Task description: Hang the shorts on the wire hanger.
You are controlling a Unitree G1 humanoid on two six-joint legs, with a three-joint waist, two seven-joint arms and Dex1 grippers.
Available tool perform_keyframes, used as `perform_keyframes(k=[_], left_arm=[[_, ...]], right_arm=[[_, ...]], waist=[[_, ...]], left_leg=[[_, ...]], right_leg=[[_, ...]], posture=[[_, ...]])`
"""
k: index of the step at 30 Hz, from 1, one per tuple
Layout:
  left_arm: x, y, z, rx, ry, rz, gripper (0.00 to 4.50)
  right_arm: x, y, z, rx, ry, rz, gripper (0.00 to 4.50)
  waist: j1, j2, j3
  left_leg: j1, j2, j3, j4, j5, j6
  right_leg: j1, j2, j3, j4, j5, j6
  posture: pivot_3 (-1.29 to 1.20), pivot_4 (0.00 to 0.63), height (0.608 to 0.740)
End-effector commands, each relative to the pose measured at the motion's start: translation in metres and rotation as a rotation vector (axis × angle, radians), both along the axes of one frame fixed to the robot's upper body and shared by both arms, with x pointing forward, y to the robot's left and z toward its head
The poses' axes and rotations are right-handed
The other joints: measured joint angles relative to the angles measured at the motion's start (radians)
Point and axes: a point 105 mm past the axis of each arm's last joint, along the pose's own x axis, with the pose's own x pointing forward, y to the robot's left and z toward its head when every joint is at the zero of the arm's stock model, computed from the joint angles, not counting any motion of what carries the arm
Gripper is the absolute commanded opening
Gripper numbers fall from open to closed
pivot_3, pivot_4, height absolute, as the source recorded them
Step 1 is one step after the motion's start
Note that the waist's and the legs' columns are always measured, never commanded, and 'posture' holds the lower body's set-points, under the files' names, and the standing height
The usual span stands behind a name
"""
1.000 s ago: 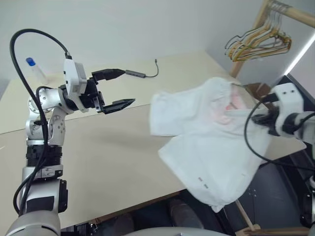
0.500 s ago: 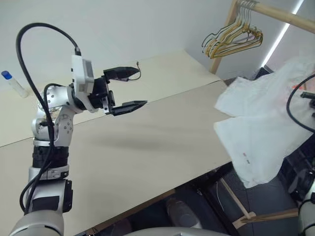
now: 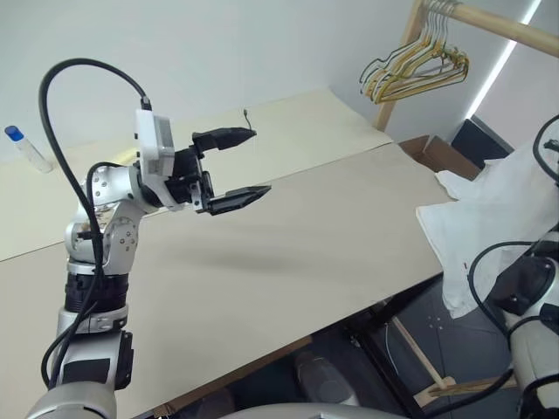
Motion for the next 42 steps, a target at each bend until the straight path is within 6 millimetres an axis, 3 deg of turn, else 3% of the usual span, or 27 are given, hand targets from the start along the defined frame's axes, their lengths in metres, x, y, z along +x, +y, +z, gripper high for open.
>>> perform_keyframes(k=[1, 11, 25, 28, 33, 39, 42], left_arm=[[-0.005, -0.003, 0.004, 0.022, -0.052, 0.006, 4.50], [-0.013, -0.001, 0.006, -0.007, -0.059, -0.011, 4.50], [-0.012, -0.002, 0.003, -0.008, -0.053, -0.002, 4.50], [-0.011, -0.001, 0.003, -0.007, -0.052, 0.002, 4.50], [-0.010, -0.001, 0.004, -0.021, -0.054, -0.004, 4.50], [-0.011, 0.002, 0.005, -0.047, -0.048, -0.007, 4.50], [-0.010, 0.008, 0.001, -0.030, -0.037, 0.019, 4.50]], right_arm=[[0.000, -0.007, 0.022, 0.032, -0.102, -0.054, 0.02], [0.001, -0.002, -0.004, 0.093, -0.003, -0.130, 0.02], [0.002, 0.004, 0.010, -0.102, -0.004, -0.158, 4.48], [0.003, 0.009, 0.011, -0.129, -0.013, -0.155, 4.48], [-0.007, 0.019, 0.034, -0.377, -0.021, -0.266, 4.48], [-0.005, 0.066, 0.082, -0.828, -0.142, -0.258, 4.48], [0.005, 0.086, 0.088, -0.924, -0.172, -0.172, 4.48]], waist=[[0.000, 0.000, 0.000], [0.016, 0.000, 0.000], [0.037, 0.000, 0.000], [0.035, 0.000, 0.000], [0.034, 0.001, 0.000], [0.033, 0.001, 0.000], [0.029, 0.001, 0.000]], left_leg=[[0.000, 0.000, 0.000, 0.000, 0.000, 0.000], [0.001, 0.000, 0.001, -0.001, 0.000, 0.000], [0.005, 0.000, 0.004, -0.005, 0.000, 0.000], [0.006, 0.000, 0.005, -0.005, 0.000, 0.000], [0.008, 0.000, 0.007, -0.007, 0.000, 0.000], [0.009, 0.000, 0.008, -0.007, 0.000, 0.000], [0.011, 0.000, 0.009, -0.008, 0.000, 0.000]], right_leg=[[0.000, 0.000, 0.000, 0.000, 0.000, 0.000], [0.000, 0.000, 0.001, -0.001, 0.000, 0.000], [0.001, 0.001, 0.006, -0.003, 0.000, 0.000], [0.002, 0.001, 0.007, -0.003, 0.000, 0.000], [0.002, 0.001, 0.009, -0.002, 0.000, 0.000], [0.001, 0.001, 0.011, -0.002, 0.000, 0.001], [0.002, 0.002, 0.012, -0.001, -0.003, 0.005]], posture=[[-0.21, 0.000, 0.740], [-0.18, 0.000, 0.740], [-0.18, 0.000, 0.740], [-0.18, 0.000, 0.740], [-0.18, 0.000, 0.740], [-0.17, 0.000, 0.740], [-0.17, 0.000, 0.740]])
